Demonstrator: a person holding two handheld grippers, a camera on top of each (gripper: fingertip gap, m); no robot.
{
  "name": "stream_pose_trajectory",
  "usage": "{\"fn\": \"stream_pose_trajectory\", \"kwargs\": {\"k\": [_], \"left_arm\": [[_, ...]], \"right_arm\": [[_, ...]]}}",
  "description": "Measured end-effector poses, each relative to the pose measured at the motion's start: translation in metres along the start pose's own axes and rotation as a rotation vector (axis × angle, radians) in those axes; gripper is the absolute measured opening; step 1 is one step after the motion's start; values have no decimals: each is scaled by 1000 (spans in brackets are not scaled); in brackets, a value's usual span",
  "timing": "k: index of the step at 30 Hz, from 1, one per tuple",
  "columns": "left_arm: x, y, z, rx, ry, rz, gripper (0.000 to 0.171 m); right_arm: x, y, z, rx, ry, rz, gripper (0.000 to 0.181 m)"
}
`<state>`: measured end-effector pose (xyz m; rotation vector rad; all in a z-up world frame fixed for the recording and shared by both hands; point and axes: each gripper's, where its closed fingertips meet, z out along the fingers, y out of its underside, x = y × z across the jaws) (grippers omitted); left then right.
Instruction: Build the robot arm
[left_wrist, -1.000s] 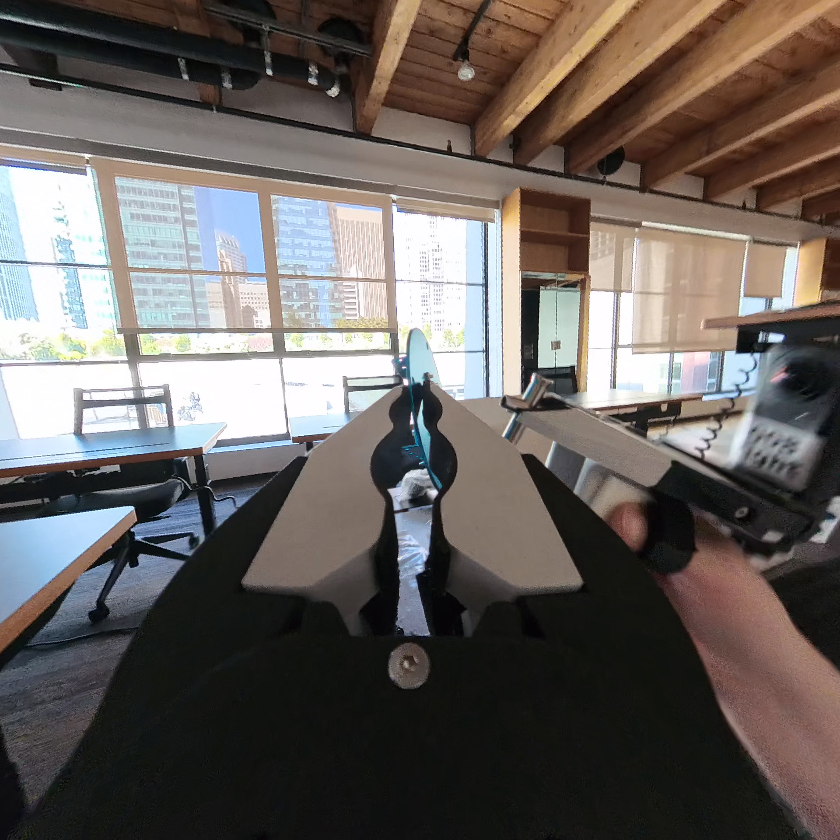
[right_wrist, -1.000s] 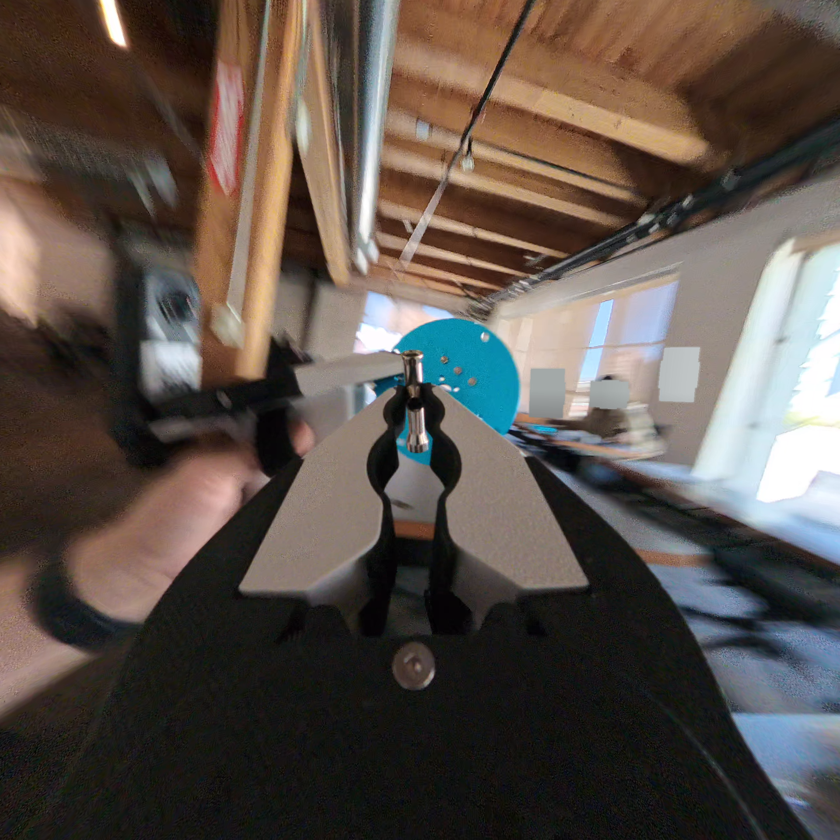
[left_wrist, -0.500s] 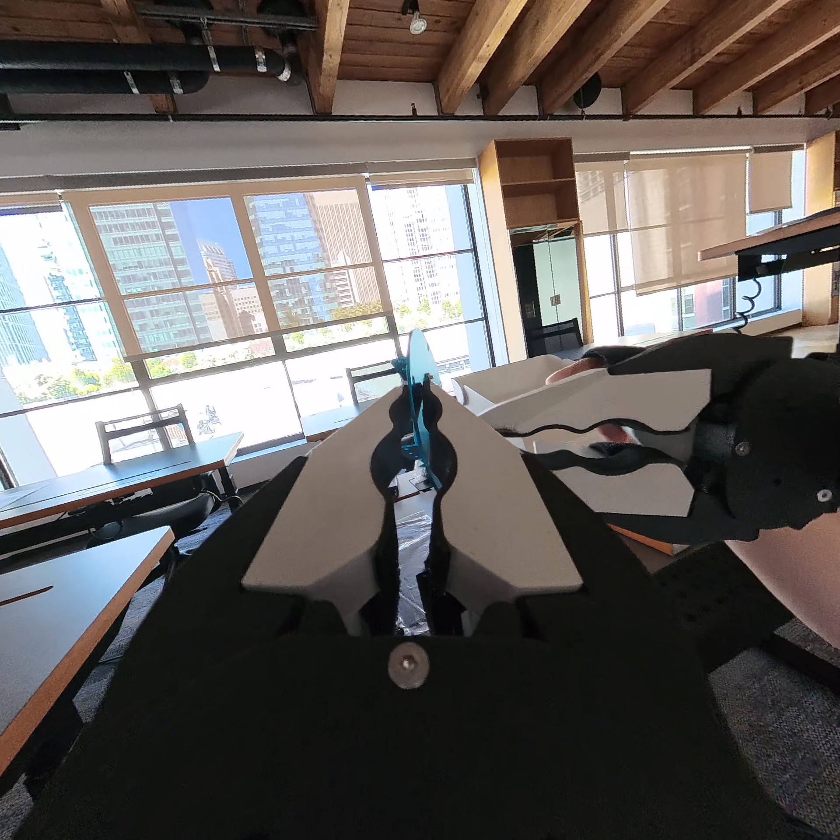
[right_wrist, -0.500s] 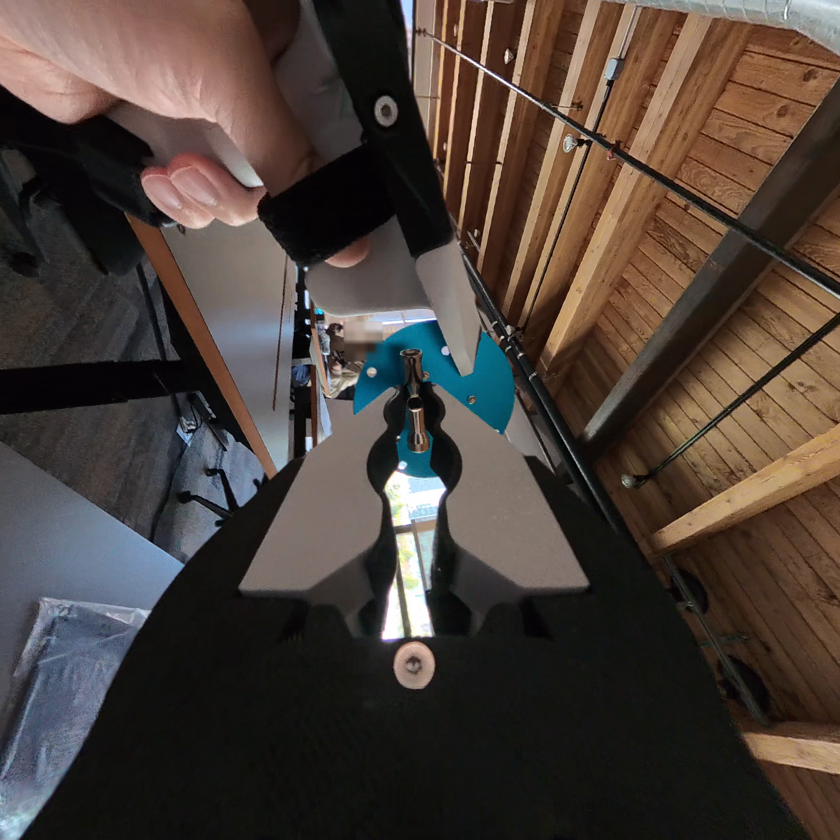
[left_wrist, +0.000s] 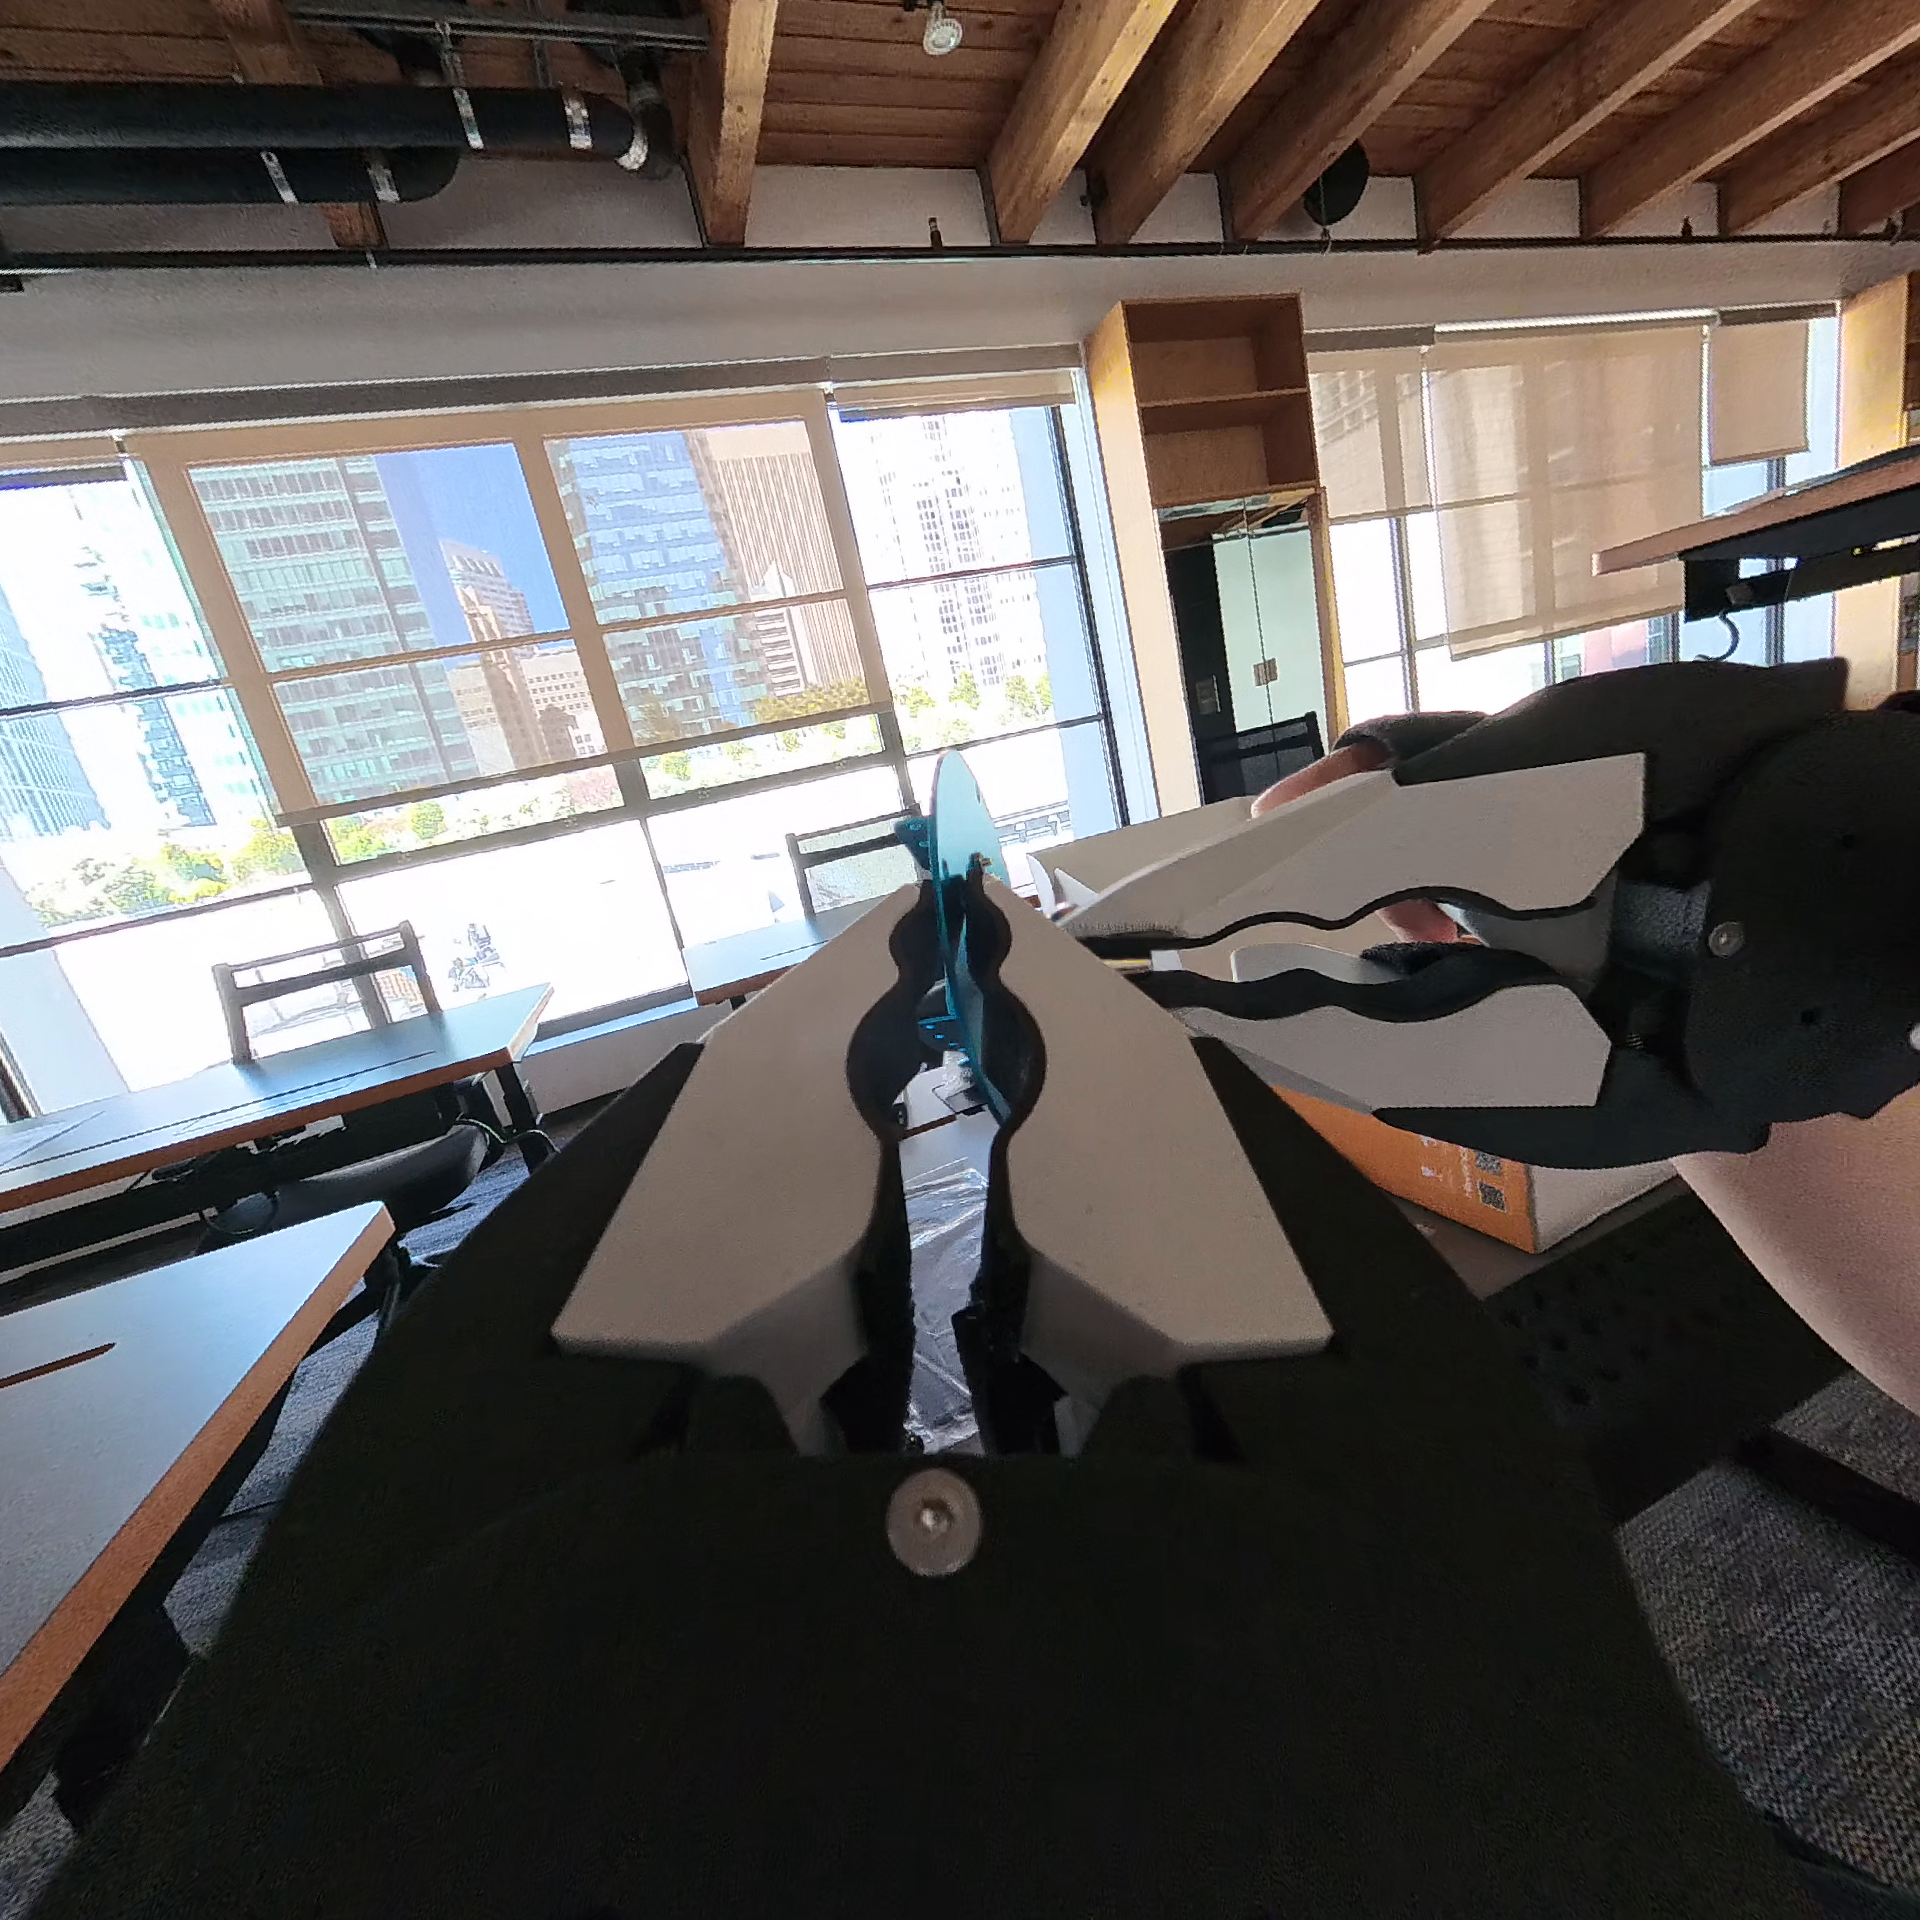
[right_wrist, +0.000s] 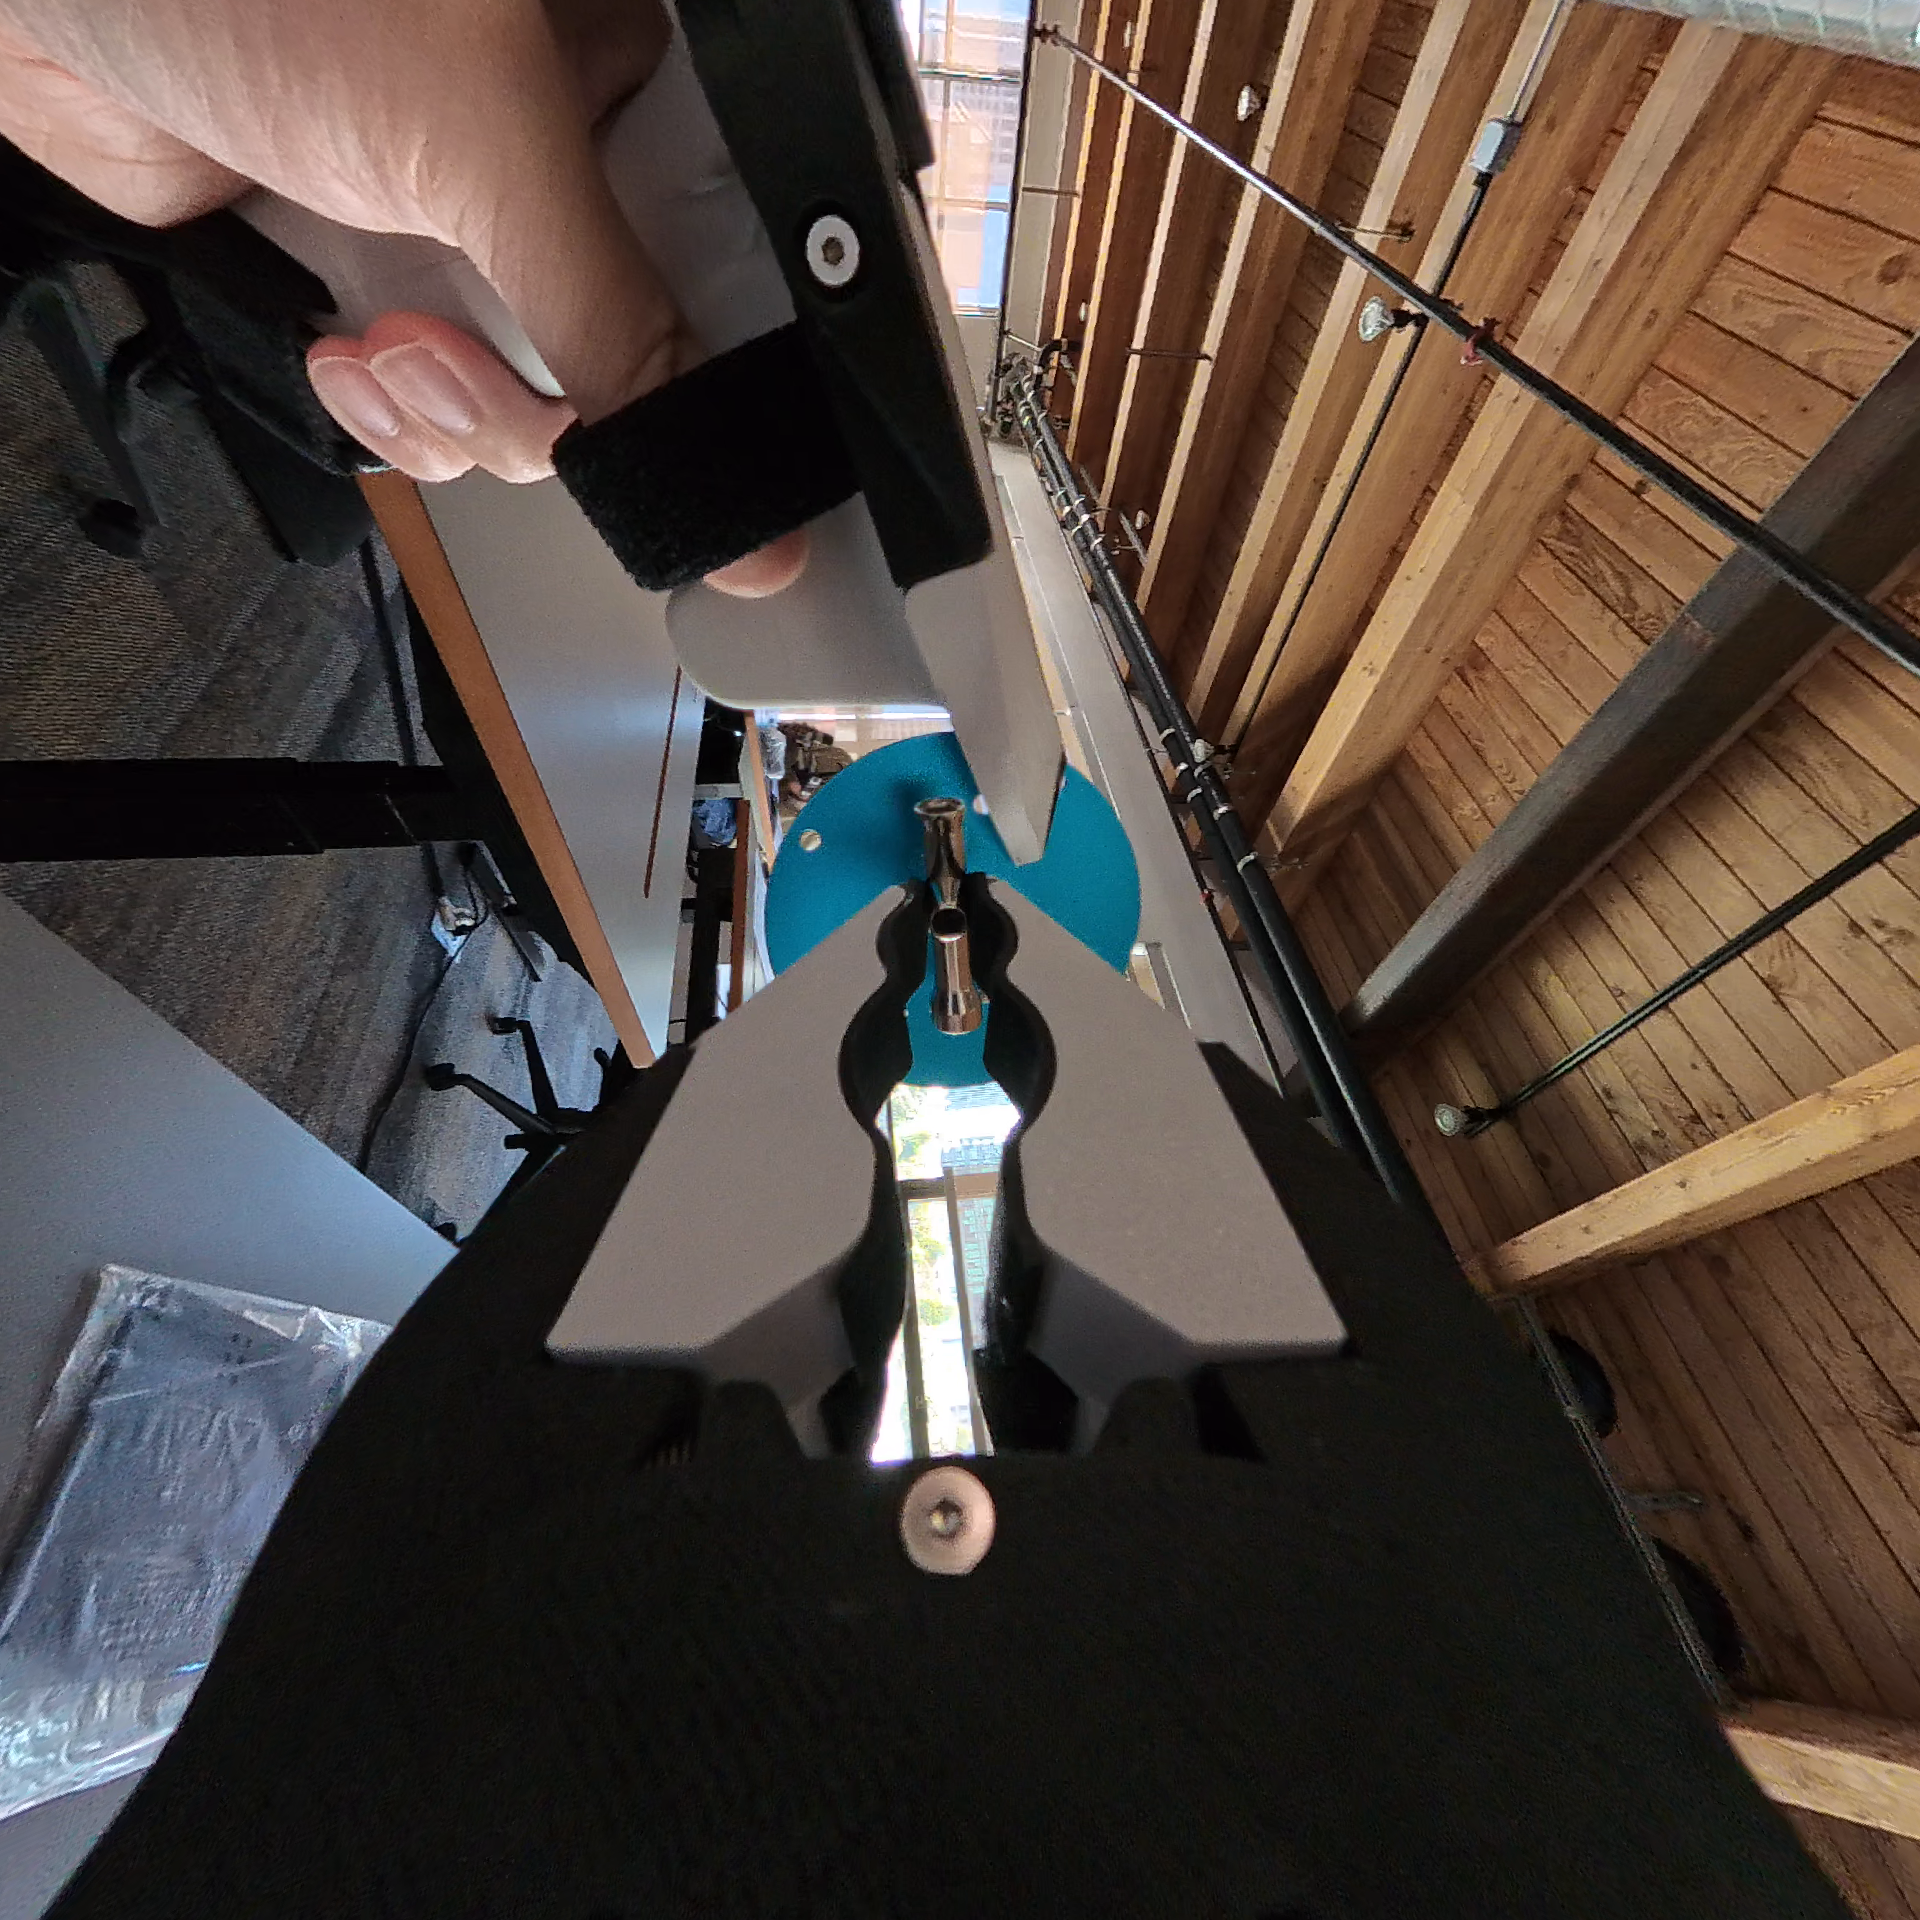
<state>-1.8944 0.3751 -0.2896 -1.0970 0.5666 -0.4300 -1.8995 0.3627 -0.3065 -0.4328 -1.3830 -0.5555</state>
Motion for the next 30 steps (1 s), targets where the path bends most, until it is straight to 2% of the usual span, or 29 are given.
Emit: {"fn": "stream_pose_trajectory", "kwargs": {"k": [11,16,20,24,30], "left_arm": [[5,1,4,-15,1,-2,3],[2,2,8,-24,-31,-129,3],[-1,-1,8,38,-33,-253,3],[-3,-2,9,93,-76,-278,3],[-8,-5,9,177,-87,-320,4]], "right_arm": [[-4,4,2,-46,-14,-45,7],[-5,8,6,-137,4,-138,7],[-3,10,9,-138,35,79,7],[-2,13,11,-139,114,268,7],[-1,15,18,-34,178,778,6]]}}
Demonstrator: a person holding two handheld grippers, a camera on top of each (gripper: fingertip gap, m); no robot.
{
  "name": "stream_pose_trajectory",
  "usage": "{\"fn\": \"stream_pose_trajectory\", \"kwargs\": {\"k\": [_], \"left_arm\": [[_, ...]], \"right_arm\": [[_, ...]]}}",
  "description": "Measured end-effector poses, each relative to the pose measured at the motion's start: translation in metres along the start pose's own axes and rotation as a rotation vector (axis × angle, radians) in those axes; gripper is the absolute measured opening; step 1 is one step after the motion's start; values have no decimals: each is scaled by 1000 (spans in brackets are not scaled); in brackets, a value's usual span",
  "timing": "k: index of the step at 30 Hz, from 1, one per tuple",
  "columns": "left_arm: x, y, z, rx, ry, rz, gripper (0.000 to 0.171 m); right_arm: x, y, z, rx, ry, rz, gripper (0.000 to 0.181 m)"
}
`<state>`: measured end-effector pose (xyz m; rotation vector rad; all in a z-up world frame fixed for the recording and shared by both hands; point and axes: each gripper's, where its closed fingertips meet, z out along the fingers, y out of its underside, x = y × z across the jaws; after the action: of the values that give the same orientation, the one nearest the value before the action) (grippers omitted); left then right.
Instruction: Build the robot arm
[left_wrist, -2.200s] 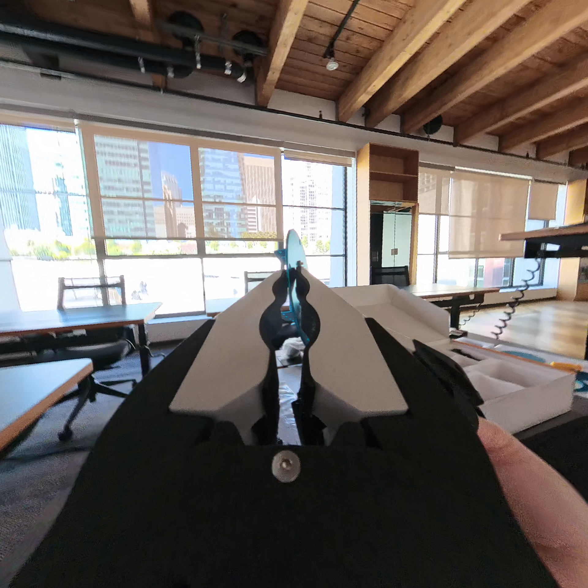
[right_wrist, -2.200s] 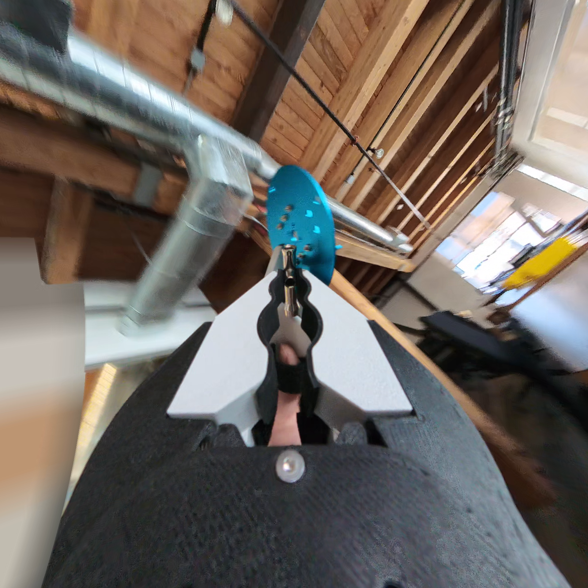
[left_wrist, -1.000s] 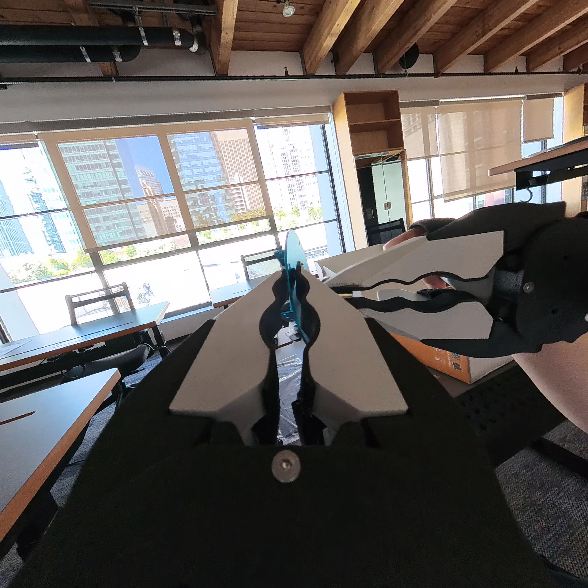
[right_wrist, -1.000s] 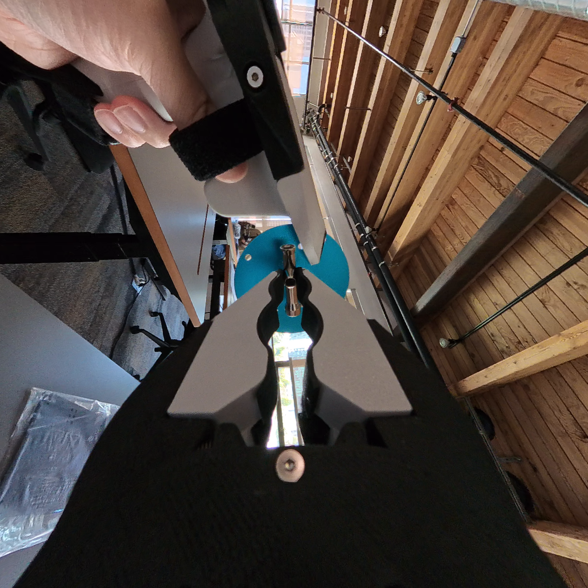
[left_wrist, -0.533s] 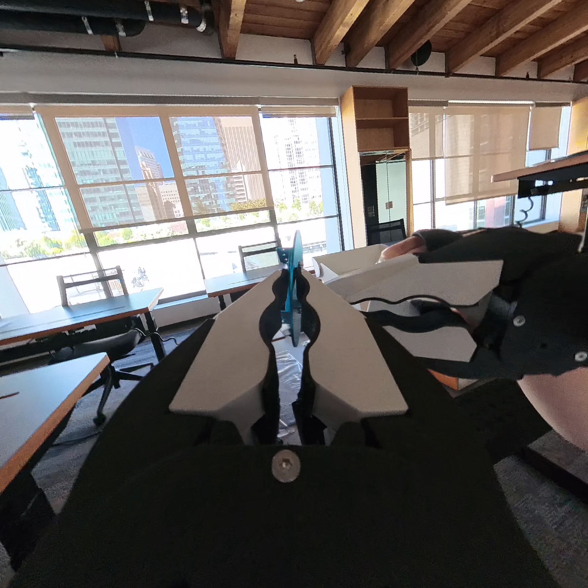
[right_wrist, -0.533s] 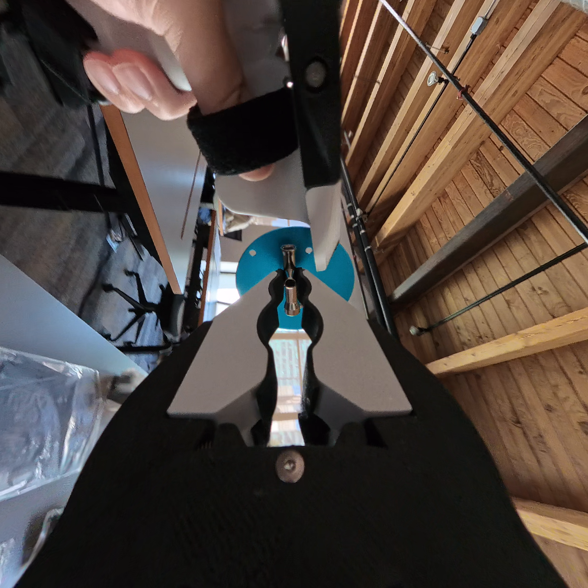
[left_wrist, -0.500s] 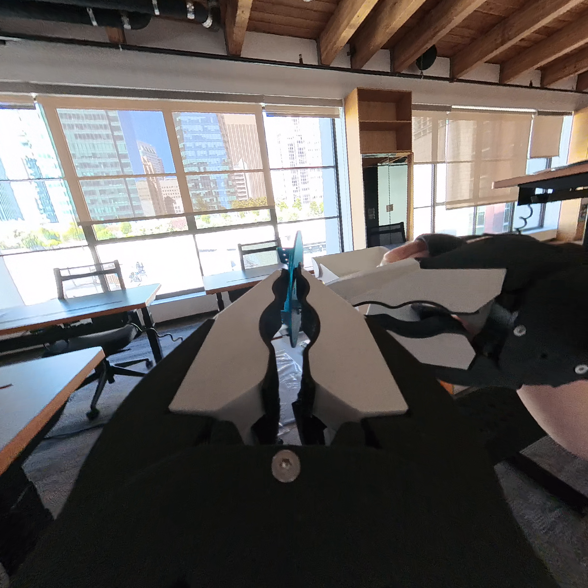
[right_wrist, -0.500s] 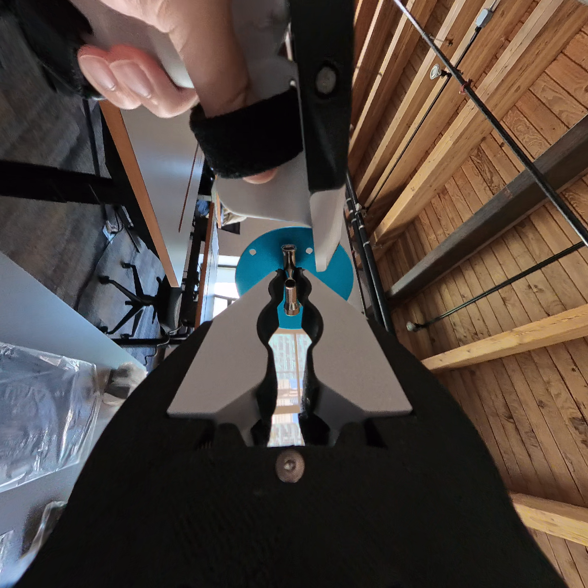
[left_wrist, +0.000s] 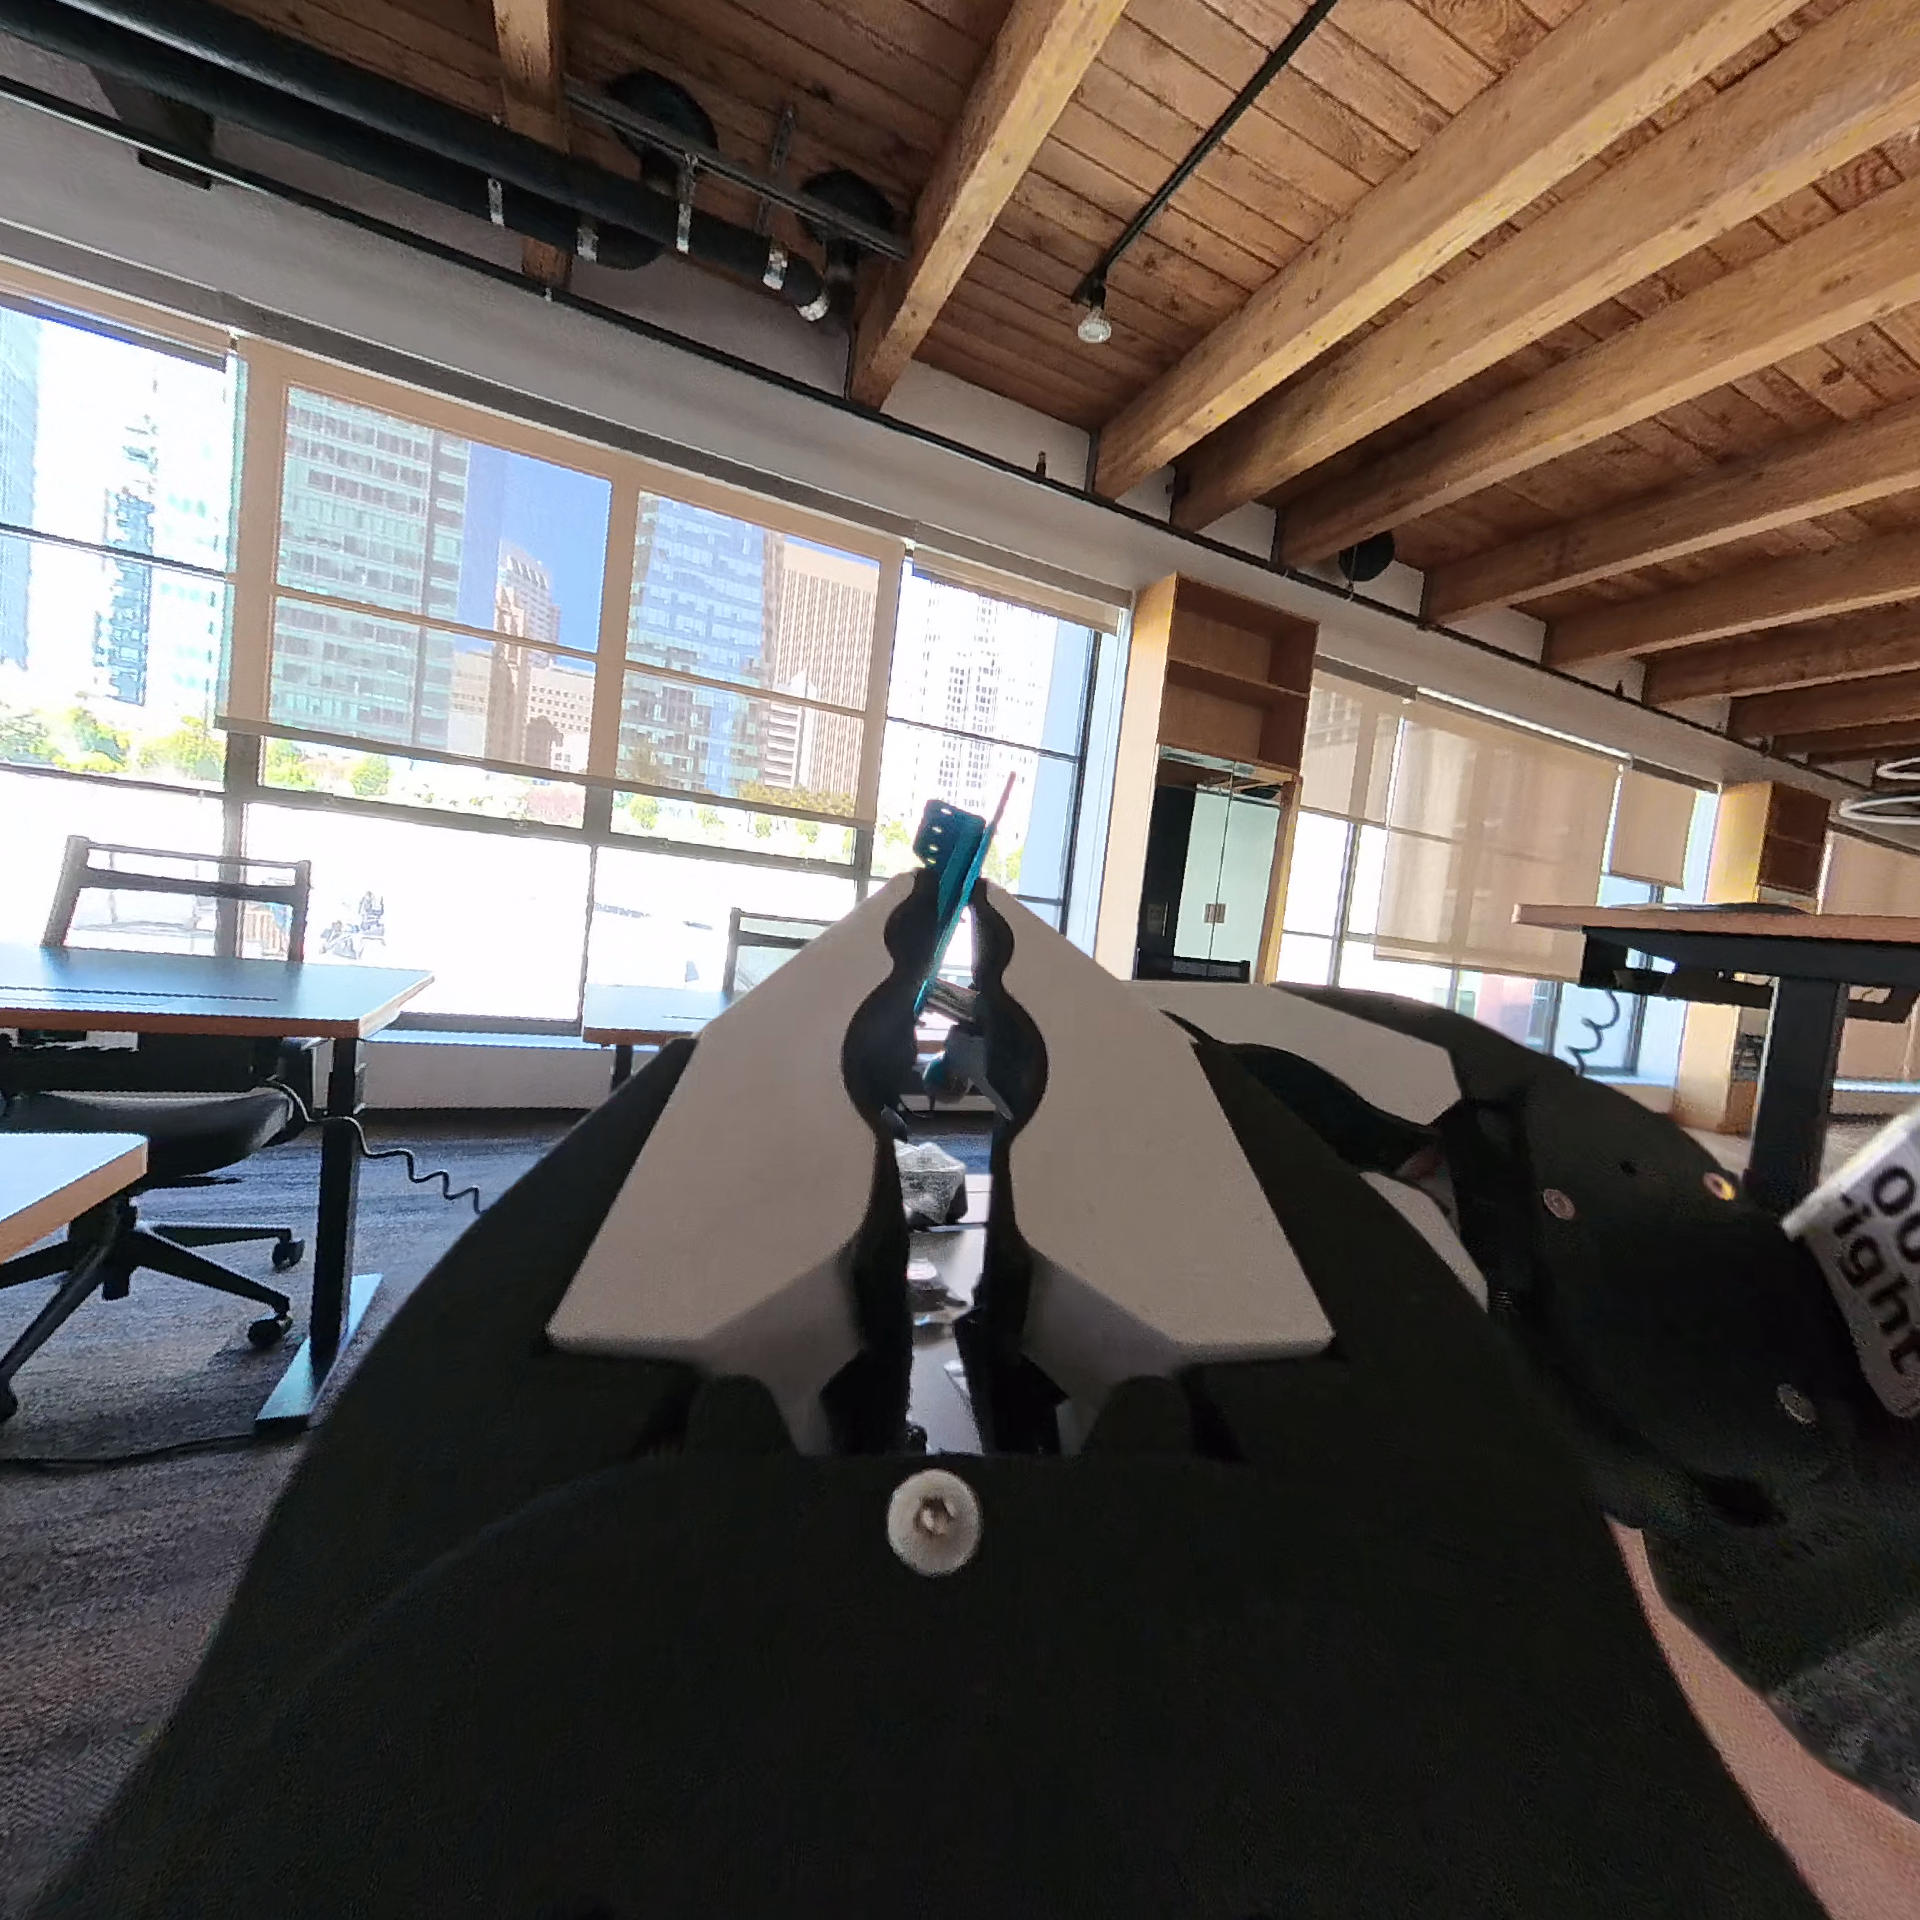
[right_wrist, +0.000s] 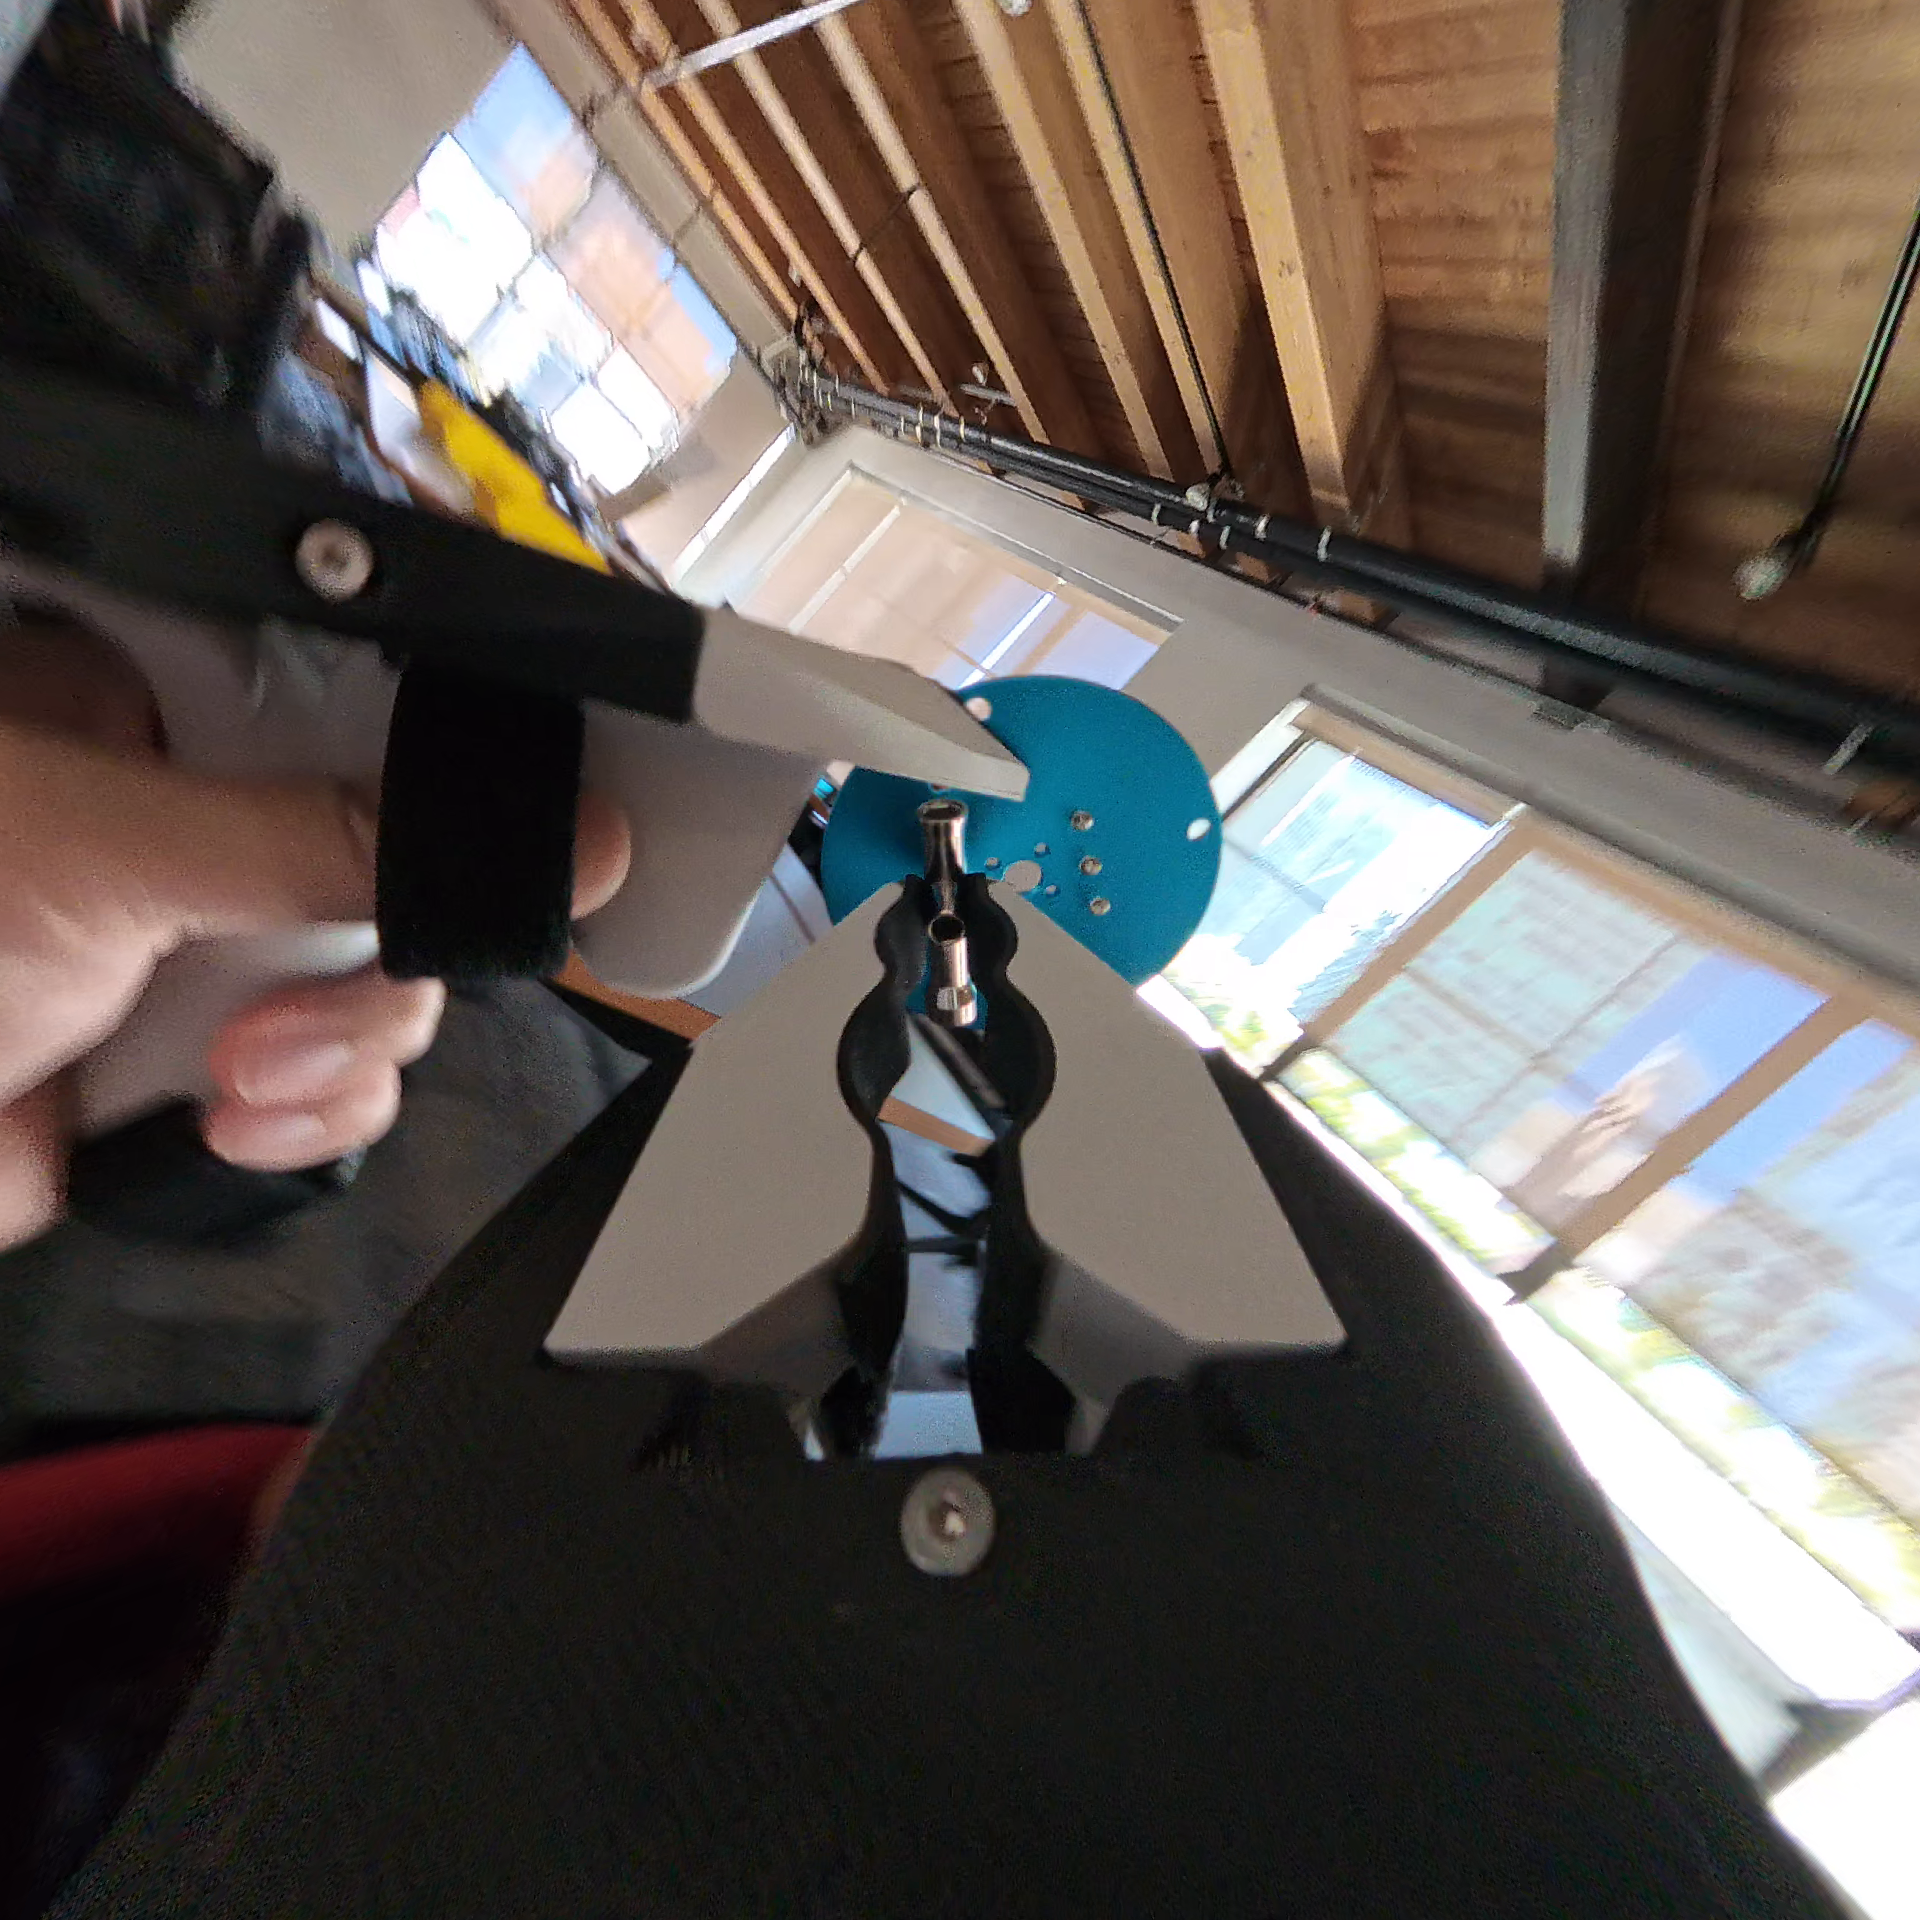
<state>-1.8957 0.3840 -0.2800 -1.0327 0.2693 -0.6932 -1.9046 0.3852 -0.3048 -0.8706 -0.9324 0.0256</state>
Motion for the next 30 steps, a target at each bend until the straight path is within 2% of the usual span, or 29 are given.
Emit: {"fn": "stream_pose_trajectory", "kwargs": {"k": [7,9,13,15,19,24,30], "left_arm": [[-8,-3,1,56,-3,39,4],[-12,-1,1,43,-14,69,4],[-11,3,3,27,0,123,4],[-13,5,5,32,2,173,4],[-19,14,7,40,26,229,4],[-29,29,8,20,39,256,5],[-33,36,1,-11,45,375,3]], "right_arm": [[-1,2,8,211,-107,808,7],[-3,4,11,217,-102,813,7],[-2,7,11,168,-6,549,7],[-2,11,13,166,-6,599,6],[-7,23,21,239,-171,1175,7],[-14,39,28,355,-300,1736,7],[-25,42,29,453,-645,2395,6]]}}
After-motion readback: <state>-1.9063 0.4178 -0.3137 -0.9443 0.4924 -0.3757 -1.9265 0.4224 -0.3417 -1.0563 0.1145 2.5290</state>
